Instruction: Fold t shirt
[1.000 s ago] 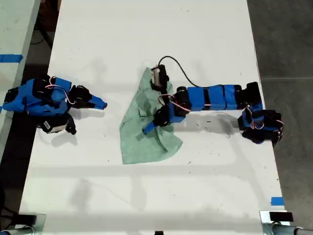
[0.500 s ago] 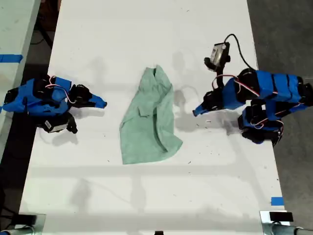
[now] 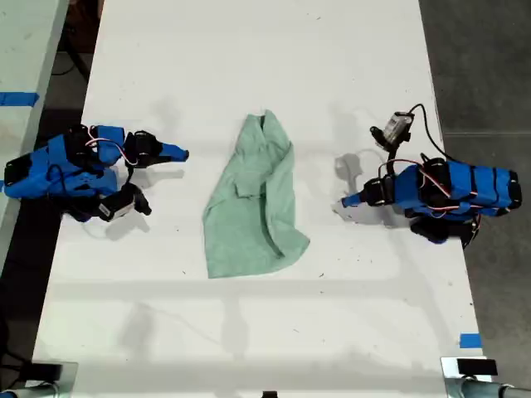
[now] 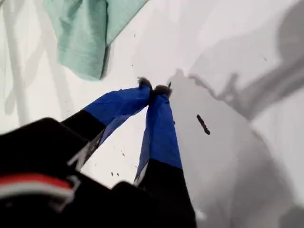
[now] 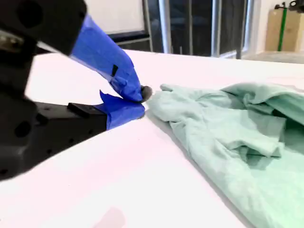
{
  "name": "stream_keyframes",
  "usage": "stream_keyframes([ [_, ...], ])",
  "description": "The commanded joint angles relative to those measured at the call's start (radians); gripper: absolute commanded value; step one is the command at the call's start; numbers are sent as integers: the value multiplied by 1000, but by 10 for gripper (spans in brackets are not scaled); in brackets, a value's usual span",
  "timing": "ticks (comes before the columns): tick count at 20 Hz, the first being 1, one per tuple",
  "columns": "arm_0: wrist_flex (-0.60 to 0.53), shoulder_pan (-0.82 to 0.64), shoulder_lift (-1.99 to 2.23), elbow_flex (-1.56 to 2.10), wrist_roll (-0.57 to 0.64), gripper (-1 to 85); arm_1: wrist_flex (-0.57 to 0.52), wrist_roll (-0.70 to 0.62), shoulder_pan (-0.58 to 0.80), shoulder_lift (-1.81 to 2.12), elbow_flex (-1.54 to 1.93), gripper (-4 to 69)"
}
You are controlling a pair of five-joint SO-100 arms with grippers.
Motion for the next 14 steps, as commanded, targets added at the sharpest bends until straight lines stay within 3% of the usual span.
stream_keyframes([
  [1, 40, -80, 6, 38, 2, 39, 97, 11, 81, 25, 60, 124],
  [3, 124, -101, 6, 38, -94, 70, 95, -230, 106, 34, 60, 136],
  [6, 127, -49, 2, 38, -6, 87, 95, -416, 104, 34, 60, 127],
  [14, 127, 106, 2, 38, -6, 87, 95, -425, 104, 35, 60, 94],
])
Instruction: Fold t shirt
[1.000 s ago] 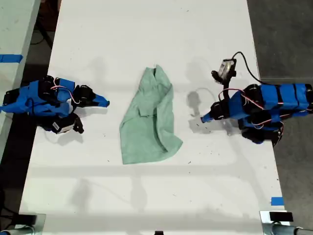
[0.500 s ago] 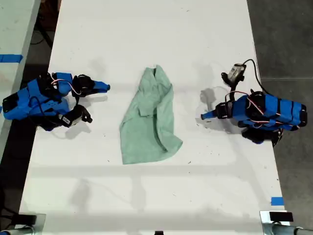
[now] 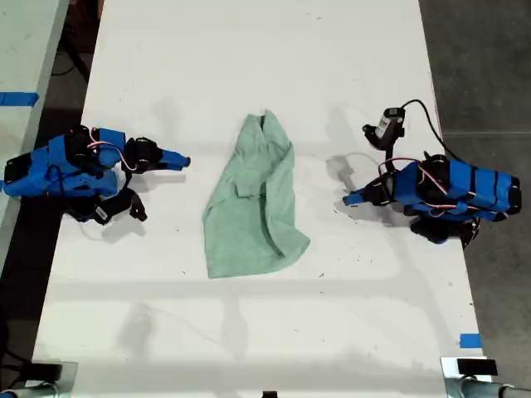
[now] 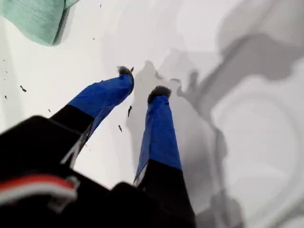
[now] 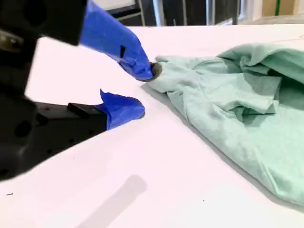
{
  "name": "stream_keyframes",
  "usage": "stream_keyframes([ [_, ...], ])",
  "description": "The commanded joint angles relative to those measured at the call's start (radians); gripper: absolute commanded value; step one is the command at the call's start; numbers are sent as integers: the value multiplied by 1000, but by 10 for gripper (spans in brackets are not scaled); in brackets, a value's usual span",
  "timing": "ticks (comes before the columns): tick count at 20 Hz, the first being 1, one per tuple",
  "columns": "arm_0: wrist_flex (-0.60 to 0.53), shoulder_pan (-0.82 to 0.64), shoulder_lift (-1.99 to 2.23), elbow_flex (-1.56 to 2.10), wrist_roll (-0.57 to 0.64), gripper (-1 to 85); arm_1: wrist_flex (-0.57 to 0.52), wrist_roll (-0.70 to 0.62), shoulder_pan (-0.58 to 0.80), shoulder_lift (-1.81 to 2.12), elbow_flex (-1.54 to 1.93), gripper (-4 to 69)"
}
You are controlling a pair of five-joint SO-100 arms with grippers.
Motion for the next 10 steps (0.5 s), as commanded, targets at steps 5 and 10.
stream_keyframes([
  [5, 3, 37, 2, 38, 8, 87, 2, -17, 12, 14, 58, 90],
  [10, 3, 37, 2, 38, 8, 87, 2, -17, 12, 14, 58, 88],
])
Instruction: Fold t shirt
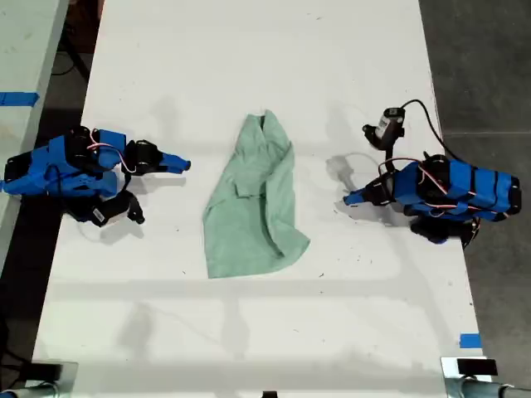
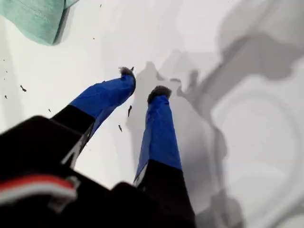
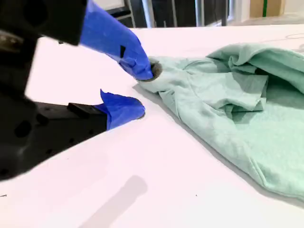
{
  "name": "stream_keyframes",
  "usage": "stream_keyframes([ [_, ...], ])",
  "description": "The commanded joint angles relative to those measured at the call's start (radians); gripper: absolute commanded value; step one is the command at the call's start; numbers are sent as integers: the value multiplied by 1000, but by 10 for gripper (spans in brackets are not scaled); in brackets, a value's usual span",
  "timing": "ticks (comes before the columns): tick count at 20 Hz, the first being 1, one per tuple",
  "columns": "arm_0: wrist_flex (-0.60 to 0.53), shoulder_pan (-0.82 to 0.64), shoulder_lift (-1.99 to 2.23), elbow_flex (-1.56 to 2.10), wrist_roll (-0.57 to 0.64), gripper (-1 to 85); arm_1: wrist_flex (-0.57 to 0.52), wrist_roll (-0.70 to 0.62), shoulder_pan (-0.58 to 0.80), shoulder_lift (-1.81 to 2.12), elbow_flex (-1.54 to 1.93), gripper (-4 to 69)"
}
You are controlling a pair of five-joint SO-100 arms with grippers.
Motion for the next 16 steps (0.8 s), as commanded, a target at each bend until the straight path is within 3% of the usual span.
stream_keyframes([
  [1, 3, 9, 2, 38, 8, 87, 2, -17, 12, 14, 58, 88],
  [16, 3, 9, 0, 38, 8, 89, 2, -20, 14, 14, 58, 75],
])
